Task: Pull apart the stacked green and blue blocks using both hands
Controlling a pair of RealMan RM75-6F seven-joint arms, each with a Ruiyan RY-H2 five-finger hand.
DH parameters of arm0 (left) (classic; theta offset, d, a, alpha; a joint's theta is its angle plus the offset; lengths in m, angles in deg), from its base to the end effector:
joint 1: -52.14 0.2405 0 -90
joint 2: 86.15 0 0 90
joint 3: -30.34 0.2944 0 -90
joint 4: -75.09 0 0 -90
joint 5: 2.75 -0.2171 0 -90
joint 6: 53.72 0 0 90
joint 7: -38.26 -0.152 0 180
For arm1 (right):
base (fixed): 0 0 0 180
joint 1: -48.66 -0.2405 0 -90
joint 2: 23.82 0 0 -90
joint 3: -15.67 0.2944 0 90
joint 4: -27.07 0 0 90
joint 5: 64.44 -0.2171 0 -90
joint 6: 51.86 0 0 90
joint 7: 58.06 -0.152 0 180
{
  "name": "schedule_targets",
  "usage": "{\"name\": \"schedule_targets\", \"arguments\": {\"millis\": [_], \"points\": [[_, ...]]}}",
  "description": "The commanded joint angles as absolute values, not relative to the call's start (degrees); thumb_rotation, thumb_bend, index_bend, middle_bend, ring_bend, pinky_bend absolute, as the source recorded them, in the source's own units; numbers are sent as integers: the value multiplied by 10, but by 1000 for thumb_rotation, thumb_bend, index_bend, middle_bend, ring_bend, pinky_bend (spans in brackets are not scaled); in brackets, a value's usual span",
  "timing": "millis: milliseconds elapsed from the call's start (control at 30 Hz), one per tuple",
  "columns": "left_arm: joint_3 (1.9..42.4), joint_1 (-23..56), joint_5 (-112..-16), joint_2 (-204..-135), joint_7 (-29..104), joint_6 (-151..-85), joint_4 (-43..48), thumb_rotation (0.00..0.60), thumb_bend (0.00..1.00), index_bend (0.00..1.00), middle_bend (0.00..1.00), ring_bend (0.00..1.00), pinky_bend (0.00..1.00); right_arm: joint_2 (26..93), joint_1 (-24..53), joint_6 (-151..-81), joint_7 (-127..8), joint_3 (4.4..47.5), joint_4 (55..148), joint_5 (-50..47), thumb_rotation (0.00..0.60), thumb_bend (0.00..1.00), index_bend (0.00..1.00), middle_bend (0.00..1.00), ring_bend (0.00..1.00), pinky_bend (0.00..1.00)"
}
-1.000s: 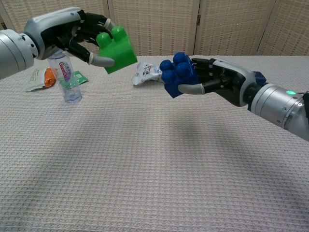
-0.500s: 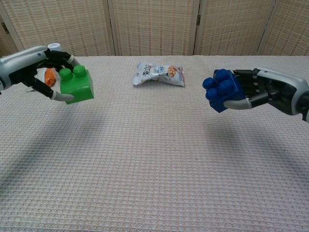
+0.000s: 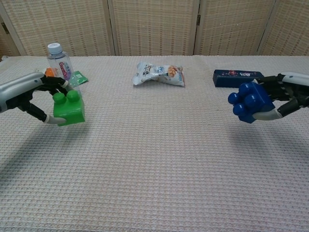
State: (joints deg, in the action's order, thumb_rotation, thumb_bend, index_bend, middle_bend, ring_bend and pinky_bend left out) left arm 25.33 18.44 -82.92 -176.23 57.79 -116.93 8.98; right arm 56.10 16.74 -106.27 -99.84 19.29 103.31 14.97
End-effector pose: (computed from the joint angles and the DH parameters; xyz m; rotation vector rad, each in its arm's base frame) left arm -0.2724 0.3682 0.0008 -1.6432 -1.1938 -1.1793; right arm -0.2934 -0.3473 0.0298 1.4716 -1.7018 1.2107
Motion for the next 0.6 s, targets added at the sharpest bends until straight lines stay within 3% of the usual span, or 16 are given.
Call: {"name": "schedule_targets", "arguments": {"millis": [33, 300, 367, 433, 467, 533, 600], "points": [[252, 185, -834, -1767, 585, -1170, 94, 600, 443, 707, 862, 564, 215, 552, 168, -1046, -971, 196, 1040, 132, 600, 313, 703, 317, 341, 271], [253, 185, -841, -1777, 604, -1162, 104, 600, 443, 703, 862, 564, 214, 576, 165, -1022, -949, 202, 1014, 120, 600, 313, 705, 317, 340, 271], [255, 185, -842, -1778, 613, -1158, 107, 600, 442, 681, 859, 557, 211, 579, 165, -1023, -944, 204, 1013, 121, 600, 313, 705, 316, 340, 271], [259, 184, -845, -1774, 620, -1148, 107, 600, 438, 598, 798, 514, 178, 580, 166, -1027, -940, 205, 1015, 127, 600, 313, 676, 291, 329, 270], [262, 182, -848, -1770, 622, -1143, 105, 600, 426, 520, 718, 465, 141, 579, 166, -1028, -941, 204, 1016, 130, 600, 313, 628, 270, 319, 269], [265, 177, -850, -1760, 623, -1128, 96, 600, 352, 312, 477, 313, 61, 575, 164, -1023, -937, 202, 1019, 135, 600, 313, 390, 190, 271, 247], [266, 174, -849, -1750, 624, -1118, 86, 600, 292, 202, 343, 211, 22, 570, 161, -1014, -933, 201, 1021, 135, 600, 314, 160, 107, 213, 214]]}}
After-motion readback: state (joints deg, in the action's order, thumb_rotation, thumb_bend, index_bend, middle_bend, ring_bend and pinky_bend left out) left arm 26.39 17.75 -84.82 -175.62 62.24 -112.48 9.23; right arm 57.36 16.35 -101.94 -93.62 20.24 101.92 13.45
